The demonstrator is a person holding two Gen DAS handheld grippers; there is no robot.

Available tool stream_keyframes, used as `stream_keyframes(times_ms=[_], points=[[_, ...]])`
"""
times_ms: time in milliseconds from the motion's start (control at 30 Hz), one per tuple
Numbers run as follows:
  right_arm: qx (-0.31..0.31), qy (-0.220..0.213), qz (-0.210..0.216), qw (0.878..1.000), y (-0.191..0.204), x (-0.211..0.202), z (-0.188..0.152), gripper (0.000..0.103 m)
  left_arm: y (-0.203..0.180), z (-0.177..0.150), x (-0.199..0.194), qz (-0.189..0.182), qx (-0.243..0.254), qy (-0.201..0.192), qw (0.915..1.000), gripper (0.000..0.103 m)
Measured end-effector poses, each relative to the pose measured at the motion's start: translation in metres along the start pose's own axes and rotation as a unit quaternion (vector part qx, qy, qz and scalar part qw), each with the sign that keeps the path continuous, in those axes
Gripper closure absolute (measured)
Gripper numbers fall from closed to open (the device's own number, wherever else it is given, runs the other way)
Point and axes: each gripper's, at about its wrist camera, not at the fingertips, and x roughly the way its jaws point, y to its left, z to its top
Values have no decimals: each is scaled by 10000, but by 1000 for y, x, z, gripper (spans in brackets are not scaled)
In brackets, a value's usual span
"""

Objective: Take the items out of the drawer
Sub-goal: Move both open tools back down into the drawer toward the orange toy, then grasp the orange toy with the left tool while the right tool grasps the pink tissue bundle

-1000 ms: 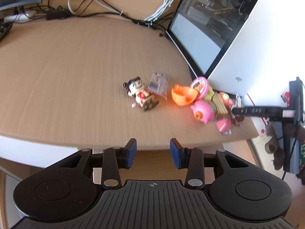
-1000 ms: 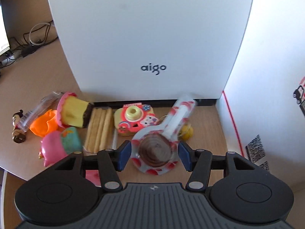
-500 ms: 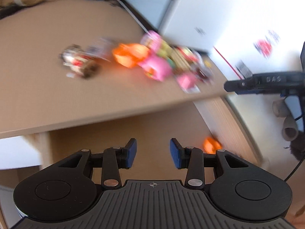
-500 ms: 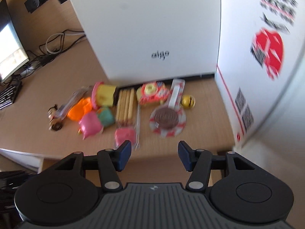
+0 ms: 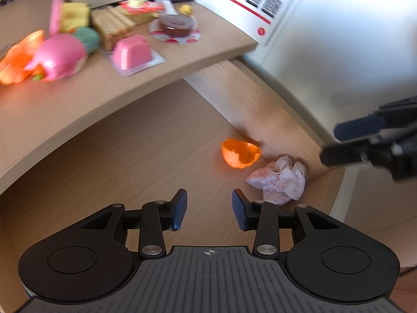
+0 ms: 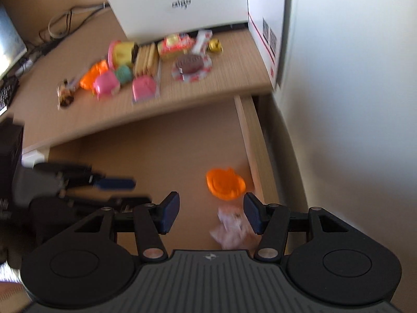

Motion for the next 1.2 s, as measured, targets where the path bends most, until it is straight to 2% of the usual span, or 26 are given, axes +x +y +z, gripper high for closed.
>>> stream_keyframes(times_ms=[233, 367, 500, 600, 800, 900, 933, 1033, 1200], points=[[-37, 236, -136, 9996, -7, -1, -15, 48, -9, 10, 21, -306, 82, 131, 9994, 61], [-181, 412, -174, 9988, -6, 6, -17, 48, 1, 18, 37, -400, -369, 201, 9983, 61], [-232, 583, -70, 9980, -5, 14, -20, 48, 15, 28, 59, -321, -1069, 245, 9935, 61], [-306, 703, -66, 9970, -2, 21, -22, 48, 14, 33, 74, -238, -1293, 301, 9909, 61], [-324, 764, -54, 9965, 0, 22, -24, 49, 4, 39, 104, -43, -1299, 300, 9911, 61], [-321, 761, -76, 9966, 2, 23, -24, 49, -5, 43, 113, 5, -1110, 148, 9937, 66], [-315, 759, -79, 9966, 2, 23, -25, 49, -7, 45, 115, -31, -1071, 118, 9942, 66], [-351, 740, -122, 9966, 2, 21, -27, 49, -8, 47, 120, -185, -1110, 31, 9936, 80], [-511, 707, -178, 9960, 6, 19, -31, 49, -2, 38, 115, -710, -890, 15, 9935, 80]])
